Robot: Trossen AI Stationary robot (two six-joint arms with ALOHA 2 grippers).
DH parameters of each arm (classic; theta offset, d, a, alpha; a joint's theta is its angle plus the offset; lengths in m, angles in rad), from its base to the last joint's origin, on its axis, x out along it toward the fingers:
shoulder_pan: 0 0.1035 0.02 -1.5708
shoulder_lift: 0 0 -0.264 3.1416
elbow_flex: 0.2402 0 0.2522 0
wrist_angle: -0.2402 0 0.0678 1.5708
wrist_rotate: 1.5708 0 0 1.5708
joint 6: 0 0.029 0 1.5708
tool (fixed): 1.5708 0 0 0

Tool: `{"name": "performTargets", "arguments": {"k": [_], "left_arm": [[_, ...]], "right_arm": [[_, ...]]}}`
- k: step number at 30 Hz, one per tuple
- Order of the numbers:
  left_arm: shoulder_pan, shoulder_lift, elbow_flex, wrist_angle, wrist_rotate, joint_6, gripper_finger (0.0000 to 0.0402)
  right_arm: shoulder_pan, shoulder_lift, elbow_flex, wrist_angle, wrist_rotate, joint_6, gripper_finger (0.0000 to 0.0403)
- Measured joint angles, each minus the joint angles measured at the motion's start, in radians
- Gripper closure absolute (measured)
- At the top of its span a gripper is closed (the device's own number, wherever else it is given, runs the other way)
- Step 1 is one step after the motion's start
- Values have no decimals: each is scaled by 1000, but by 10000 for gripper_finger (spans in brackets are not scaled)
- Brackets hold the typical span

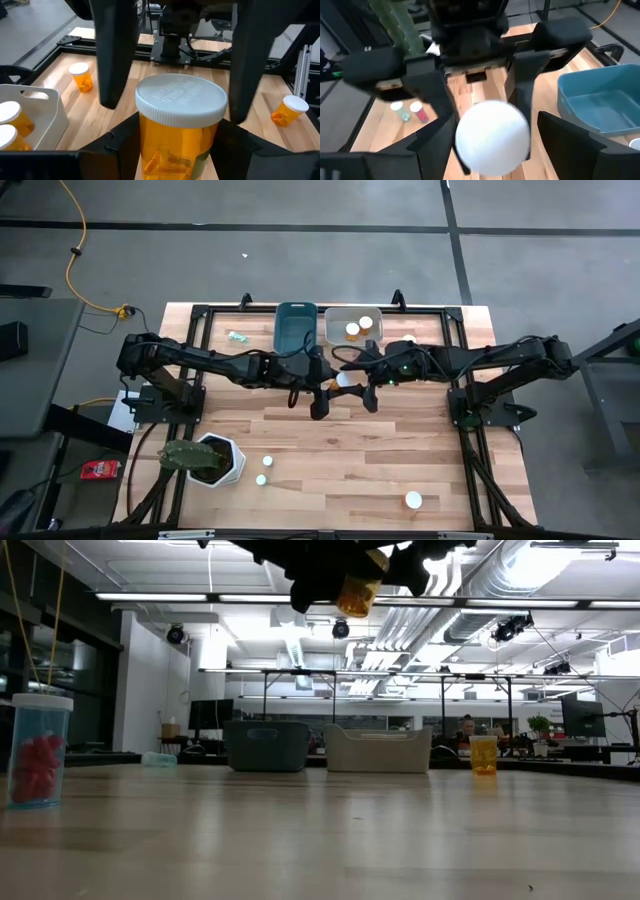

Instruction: Pick and place medicine bottles into bin by pill shape (circle, oval)

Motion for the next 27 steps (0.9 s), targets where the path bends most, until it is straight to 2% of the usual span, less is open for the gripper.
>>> {"name": "performTargets", "arguments": {"k": [11,20,27], "left_arm": [[0,0,0,11,-3,-8,216],[2,0,0,8,1,-40,210],[14,-34,0,-38,31,-104,178]], "right_arm": [[0,0,0,-15,-2,1,207],[0,0,0,-16,-7,4,214],[0,-27,0,-30,18,-37,215]]}}
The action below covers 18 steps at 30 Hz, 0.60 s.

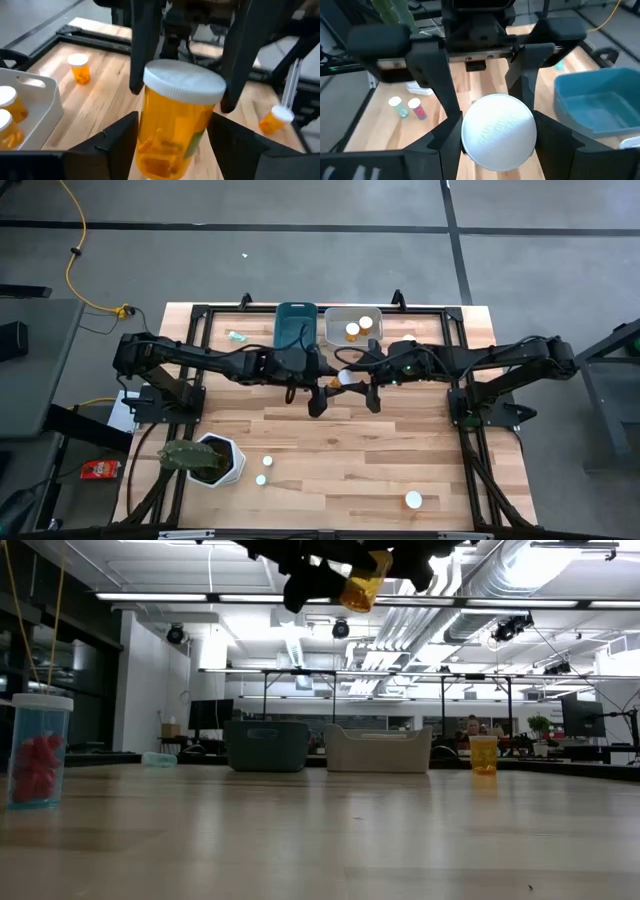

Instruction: Pick and place medicine bottles into bin by pill shape (circle, oval)

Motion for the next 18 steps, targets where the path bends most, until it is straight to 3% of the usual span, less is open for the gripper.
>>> {"name": "performTargets", "arguments": {"k": [5,9,13,18], "left_arm": [[16,-44,-1,-108,49,1,155],[38,-157,-1,-304,93,72,150],[52,-303,-1,-408,-15,69,153],[50,-467,1,-330,-137,86,153]], "right_arm": [[-28,-63,0,-97,18,-16,213],[-49,-133,0,-190,68,-31,212],[-70,-187,0,-251,192,-57,212],[-134,-190,0,-175,248,-118,211]]}}
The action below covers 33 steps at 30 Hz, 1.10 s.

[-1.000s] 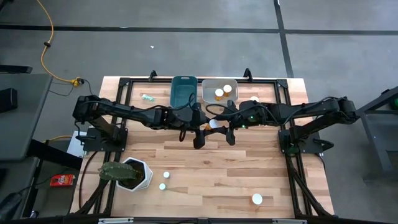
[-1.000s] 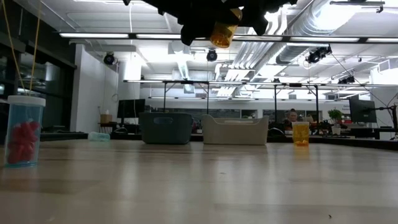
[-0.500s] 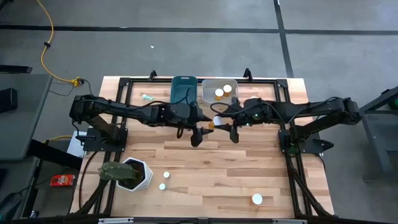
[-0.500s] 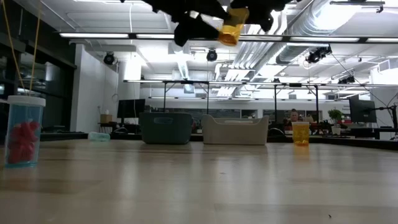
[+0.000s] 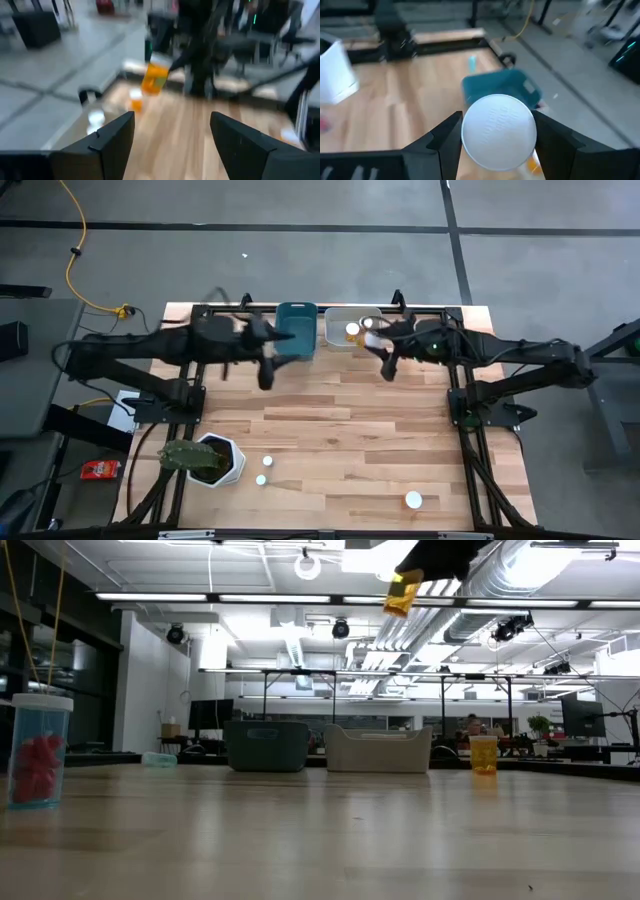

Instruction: Pick and place medicine bottles into bin by pill shape (circle, oval)

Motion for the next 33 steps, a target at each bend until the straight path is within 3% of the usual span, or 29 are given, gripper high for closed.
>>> {"name": "performTargets", "arguments": {"k": [6,14,22,33], "left_arm": [[3,-91,0,89,-67,43,154],[1,-97,-1,110,-67,9,154],[2,-84,-1,110,-84,9,154],[2,-84,-1,110,-86,17,154]], "right_arm": [[-165,92,77,-7,-1,-27,211],[-341,301,115,-96,-112,97,210],[-363,472,112,-135,-65,207,210],[-363,581,112,-96,38,417,210]]}}
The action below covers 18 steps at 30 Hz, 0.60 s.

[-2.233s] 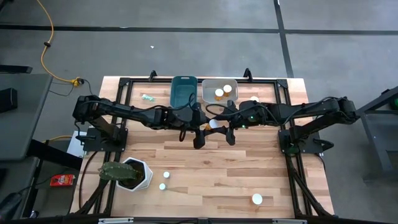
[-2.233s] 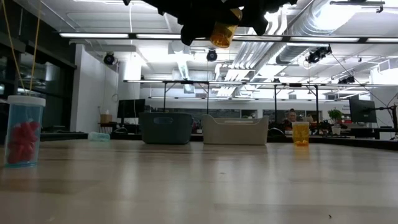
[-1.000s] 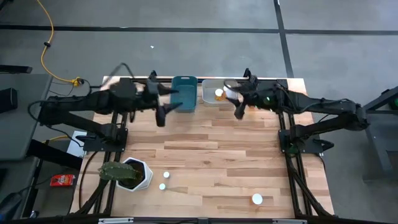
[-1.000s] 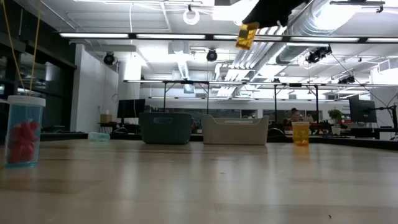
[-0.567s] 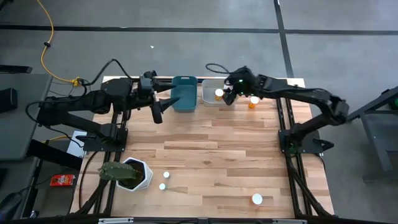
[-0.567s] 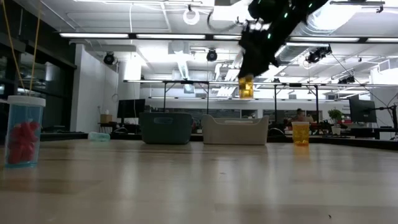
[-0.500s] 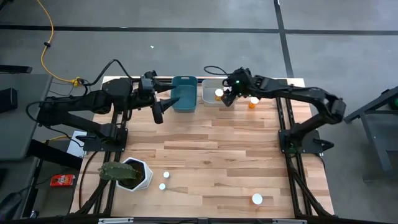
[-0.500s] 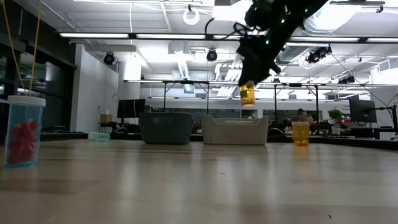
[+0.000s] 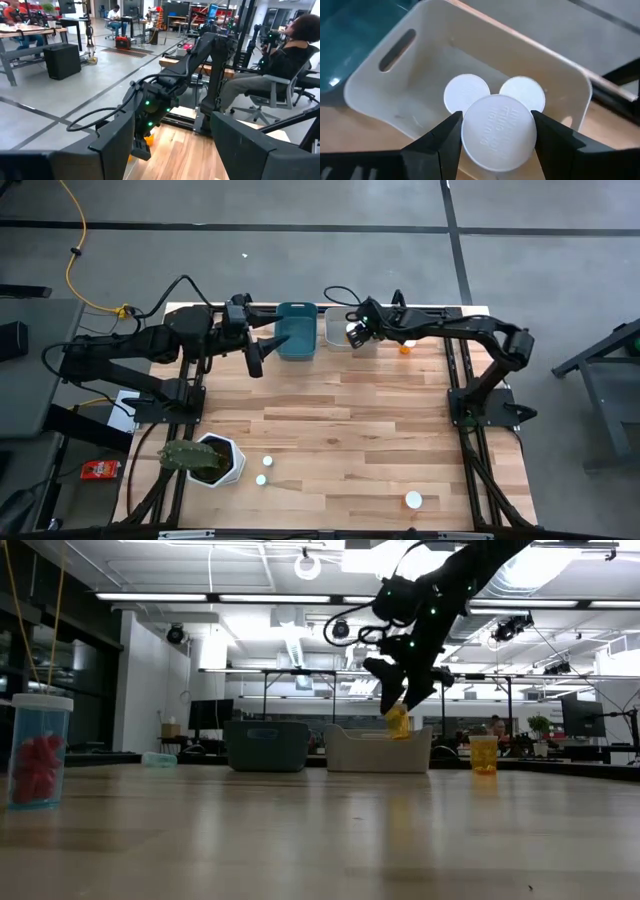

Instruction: Pick and place medicine bottles into bin by pill shape (circle, oval)

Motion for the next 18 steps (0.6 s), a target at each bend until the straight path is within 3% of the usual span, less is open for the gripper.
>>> {"name": "performTargets", "arguments": {"k": [18], "left_arm": [[0,0,0,0,0,0,154]], "right_arm": [[0,91,0,2,-2,169,210]]}}
